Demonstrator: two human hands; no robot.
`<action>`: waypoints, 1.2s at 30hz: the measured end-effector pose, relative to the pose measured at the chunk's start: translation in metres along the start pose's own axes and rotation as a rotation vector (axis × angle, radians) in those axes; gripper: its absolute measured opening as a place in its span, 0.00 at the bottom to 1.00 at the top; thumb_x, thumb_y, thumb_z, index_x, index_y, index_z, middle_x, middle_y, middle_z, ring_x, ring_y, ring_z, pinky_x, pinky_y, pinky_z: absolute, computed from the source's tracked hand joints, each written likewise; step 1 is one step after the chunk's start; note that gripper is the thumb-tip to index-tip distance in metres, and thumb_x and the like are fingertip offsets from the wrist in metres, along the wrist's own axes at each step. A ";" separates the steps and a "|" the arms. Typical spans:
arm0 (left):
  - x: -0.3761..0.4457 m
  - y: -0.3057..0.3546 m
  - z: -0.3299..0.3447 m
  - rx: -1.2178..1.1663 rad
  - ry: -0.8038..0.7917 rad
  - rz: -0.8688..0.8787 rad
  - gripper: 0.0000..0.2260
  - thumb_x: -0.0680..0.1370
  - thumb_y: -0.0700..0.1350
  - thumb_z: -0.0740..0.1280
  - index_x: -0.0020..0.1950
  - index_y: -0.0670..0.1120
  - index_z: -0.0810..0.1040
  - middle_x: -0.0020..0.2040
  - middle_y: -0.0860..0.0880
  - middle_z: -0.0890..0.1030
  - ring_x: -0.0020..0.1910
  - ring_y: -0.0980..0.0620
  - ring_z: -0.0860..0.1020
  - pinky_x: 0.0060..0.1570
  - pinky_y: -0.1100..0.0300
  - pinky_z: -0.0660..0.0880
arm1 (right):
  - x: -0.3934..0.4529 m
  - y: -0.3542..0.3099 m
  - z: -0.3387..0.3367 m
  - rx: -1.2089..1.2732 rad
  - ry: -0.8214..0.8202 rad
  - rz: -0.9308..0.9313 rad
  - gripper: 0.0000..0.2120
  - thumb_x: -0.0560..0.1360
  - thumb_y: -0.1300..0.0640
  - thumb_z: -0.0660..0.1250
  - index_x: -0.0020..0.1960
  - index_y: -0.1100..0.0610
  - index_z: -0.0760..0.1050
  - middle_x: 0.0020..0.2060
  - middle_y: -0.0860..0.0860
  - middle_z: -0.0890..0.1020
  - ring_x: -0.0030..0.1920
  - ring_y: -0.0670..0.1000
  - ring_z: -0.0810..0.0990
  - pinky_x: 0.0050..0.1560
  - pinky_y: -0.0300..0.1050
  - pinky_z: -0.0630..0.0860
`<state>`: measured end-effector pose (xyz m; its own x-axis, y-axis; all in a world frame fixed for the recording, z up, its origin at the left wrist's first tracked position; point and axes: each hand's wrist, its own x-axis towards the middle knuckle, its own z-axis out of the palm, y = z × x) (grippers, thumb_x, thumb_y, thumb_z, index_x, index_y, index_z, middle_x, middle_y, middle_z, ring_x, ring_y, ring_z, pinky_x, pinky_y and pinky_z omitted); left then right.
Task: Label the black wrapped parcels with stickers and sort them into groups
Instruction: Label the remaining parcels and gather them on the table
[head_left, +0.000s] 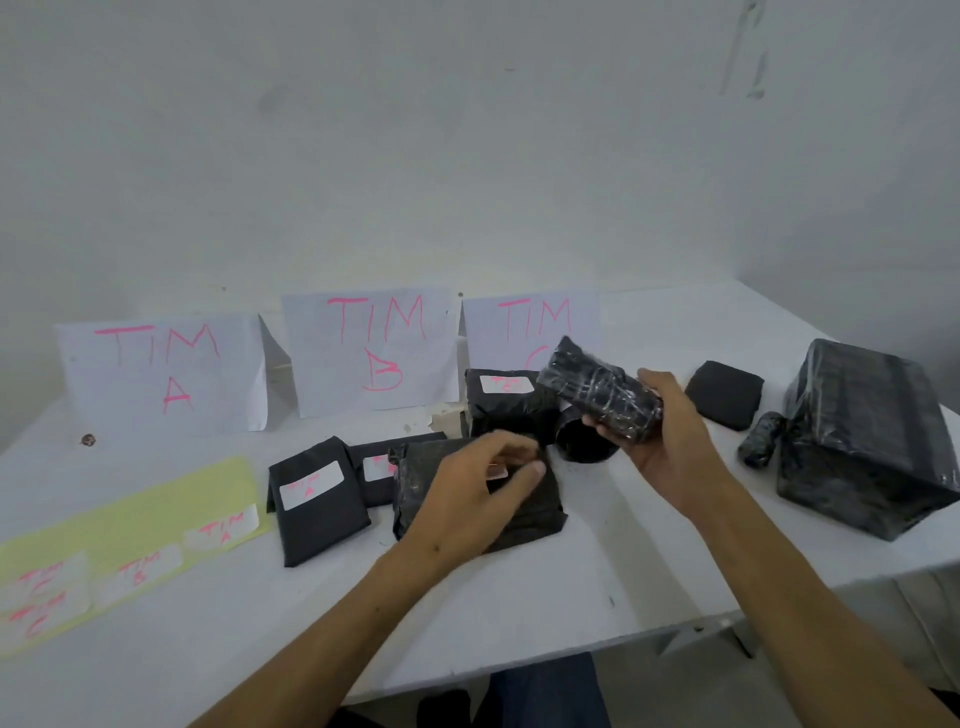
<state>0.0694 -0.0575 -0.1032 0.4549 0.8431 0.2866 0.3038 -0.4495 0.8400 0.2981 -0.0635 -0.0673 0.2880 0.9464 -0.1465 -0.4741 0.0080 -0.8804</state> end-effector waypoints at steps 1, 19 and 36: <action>0.002 0.005 -0.005 -0.140 0.029 -0.073 0.09 0.80 0.50 0.69 0.59 0.50 0.81 0.53 0.55 0.84 0.54 0.58 0.82 0.59 0.58 0.78 | -0.004 0.000 0.006 -0.040 -0.036 -0.006 0.12 0.83 0.54 0.62 0.52 0.62 0.80 0.47 0.60 0.86 0.43 0.59 0.86 0.40 0.46 0.84; -0.069 -0.032 -0.209 -0.006 0.173 -0.473 0.12 0.78 0.54 0.70 0.50 0.46 0.85 0.45 0.50 0.87 0.47 0.53 0.84 0.50 0.53 0.80 | -0.045 0.066 0.147 -1.140 -0.743 -0.336 0.28 0.71 0.51 0.77 0.66 0.38 0.71 0.59 0.37 0.79 0.59 0.35 0.77 0.57 0.27 0.71; -0.154 -0.118 -0.252 0.672 0.200 -0.355 0.19 0.75 0.59 0.72 0.64 0.54 0.79 0.60 0.59 0.74 0.60 0.56 0.71 0.59 0.61 0.68 | -0.039 0.126 0.216 -1.303 -0.888 -0.368 0.12 0.77 0.37 0.68 0.50 0.44 0.81 0.47 0.40 0.83 0.46 0.37 0.79 0.46 0.35 0.72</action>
<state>-0.2478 -0.0603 -0.1300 0.0959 0.9781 0.1847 0.8729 -0.1718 0.4566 0.0470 -0.0298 -0.0750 -0.5456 0.8373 0.0339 0.6321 0.4378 -0.6394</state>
